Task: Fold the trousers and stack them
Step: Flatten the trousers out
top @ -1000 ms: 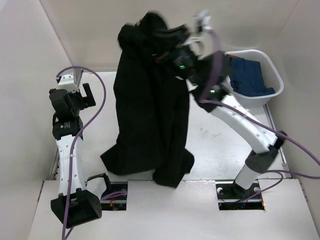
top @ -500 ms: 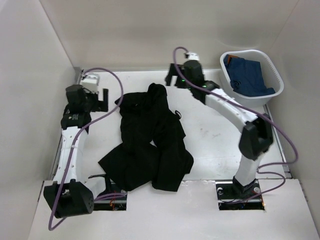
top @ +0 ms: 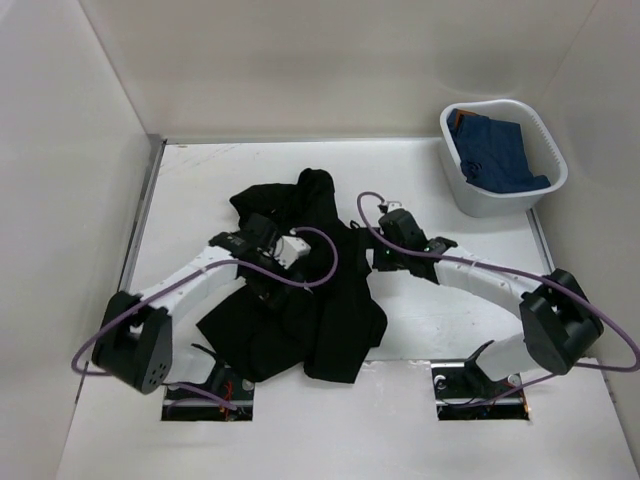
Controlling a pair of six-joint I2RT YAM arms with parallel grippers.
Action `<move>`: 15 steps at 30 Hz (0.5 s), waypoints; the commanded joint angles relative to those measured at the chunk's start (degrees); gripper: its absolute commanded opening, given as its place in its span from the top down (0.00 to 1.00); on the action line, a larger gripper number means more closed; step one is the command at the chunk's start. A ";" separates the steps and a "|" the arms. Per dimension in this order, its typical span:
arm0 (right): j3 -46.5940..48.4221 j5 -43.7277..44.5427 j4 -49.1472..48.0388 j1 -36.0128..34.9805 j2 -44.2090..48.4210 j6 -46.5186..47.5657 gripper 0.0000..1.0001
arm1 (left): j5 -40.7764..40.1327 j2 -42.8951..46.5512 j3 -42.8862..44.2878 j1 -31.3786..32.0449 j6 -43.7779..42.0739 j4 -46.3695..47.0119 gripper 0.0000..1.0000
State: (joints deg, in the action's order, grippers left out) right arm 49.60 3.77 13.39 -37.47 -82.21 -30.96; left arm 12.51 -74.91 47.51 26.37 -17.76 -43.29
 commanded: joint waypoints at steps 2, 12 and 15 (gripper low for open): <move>-1.44 -1.75 -5.56 -1.85 -1.10 -3.05 0.10 | 2.00 -7.07 -0.39 8.11 2.12 6.62 0.41; 0.49 -4.56 -6.62 0.87 2.06 -3.58 0.22 | -25.17 -19.38 14.09 -16.38 -15.99 27.55 1.00; 4.79 -5.88 -6.62 2.71 0.74 -2.62 0.21 | -24.13 -24.74 28.65 -22.98 -17.57 29.58 0.90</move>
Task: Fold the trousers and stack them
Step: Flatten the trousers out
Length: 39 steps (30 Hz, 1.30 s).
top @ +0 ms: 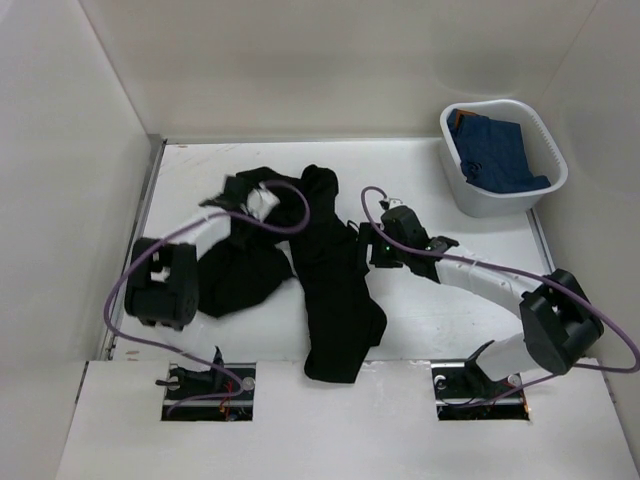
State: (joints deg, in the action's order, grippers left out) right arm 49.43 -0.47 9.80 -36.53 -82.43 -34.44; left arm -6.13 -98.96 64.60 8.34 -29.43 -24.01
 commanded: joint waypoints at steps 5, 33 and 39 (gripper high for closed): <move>12.43 -1.90 -3.12 6.07 -2.81 1.74 0.08 | 9.71 7.43 17.50 0.03 -9.15 -0.91 0.19; 83.65 -3.57 10.06 7.22 -62.86 2.02 0.66 | 29.60 1.06 -11.69 32.66 13.60 -10.27 0.59; 62.24 -1.65 3.22 12.14 -47.42 -2.39 1.00 | 12.41 2.62 -10.55 21.00 9.40 -8.43 1.00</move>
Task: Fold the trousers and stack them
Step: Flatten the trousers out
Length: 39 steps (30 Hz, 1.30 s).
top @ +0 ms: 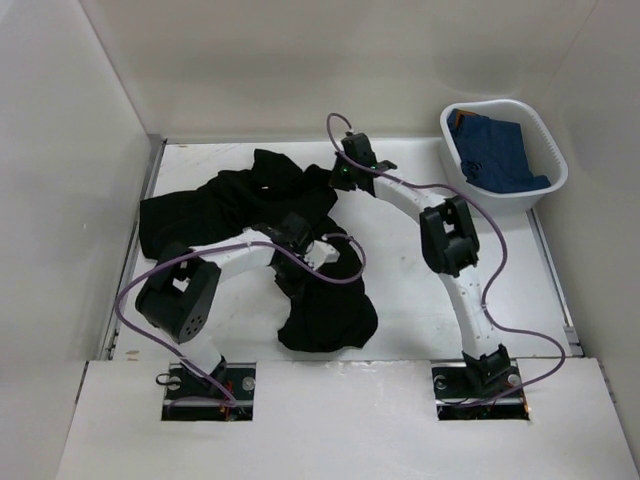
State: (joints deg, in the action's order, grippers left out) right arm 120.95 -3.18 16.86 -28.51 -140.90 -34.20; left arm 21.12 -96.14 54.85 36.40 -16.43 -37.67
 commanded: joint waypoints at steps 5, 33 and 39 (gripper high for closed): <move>-39.57 6.94 -8.08 8.16 38.26 -0.62 1.00 | -27.88 4.46 7.87 -31.65 -16.41 9.37 1.00; -82.36 18.92 -3.58 3.77 80.71 -4.48 0.31 | -22.19 22.83 7.94 -44.34 -22.16 -4.60 0.20; -78.59 14.61 -8.95 5.79 69.11 -1.05 0.24 | -16.99 21.45 -4.93 -57.53 -16.36 2.77 0.35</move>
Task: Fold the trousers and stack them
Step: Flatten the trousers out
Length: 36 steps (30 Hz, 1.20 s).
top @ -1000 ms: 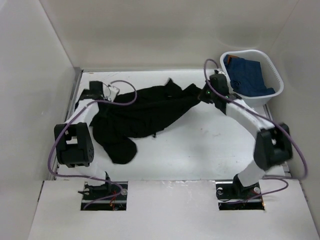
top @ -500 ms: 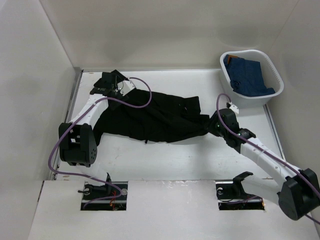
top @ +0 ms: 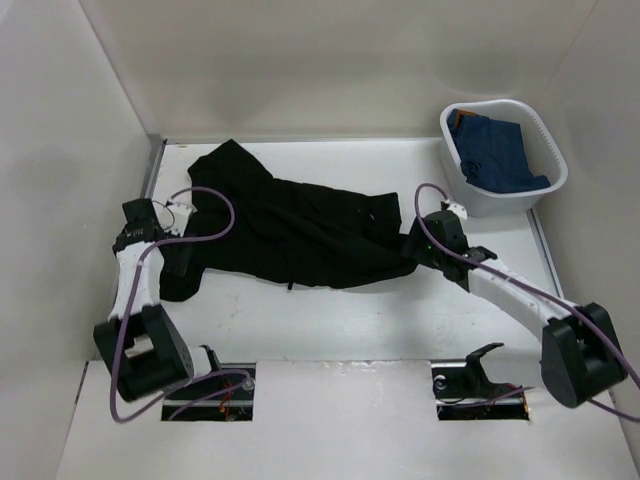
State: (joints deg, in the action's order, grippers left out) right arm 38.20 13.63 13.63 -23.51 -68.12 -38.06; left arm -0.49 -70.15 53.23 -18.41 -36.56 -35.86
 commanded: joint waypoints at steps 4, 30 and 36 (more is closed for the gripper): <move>6.36 -2.56 -9.05 1.31 -8.42 3.43 0.24 | 2.69 -9.03 0.28 -4.65 1.68 2.72 0.28; 18.15 -6.07 6.31 15.81 17.22 8.71 1.00 | -11.38 1.40 13.04 -7.12 -42.52 2.74 1.00; 13.06 -7.38 6.68 19.33 19.08 8.53 1.00 | -7.42 1.87 11.73 -4.76 -49.49 -0.45 0.97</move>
State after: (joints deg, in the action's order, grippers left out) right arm 53.34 6.96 19.31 -5.52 -49.34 -30.79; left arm -10.90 -65.12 66.63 -25.02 -79.15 -32.03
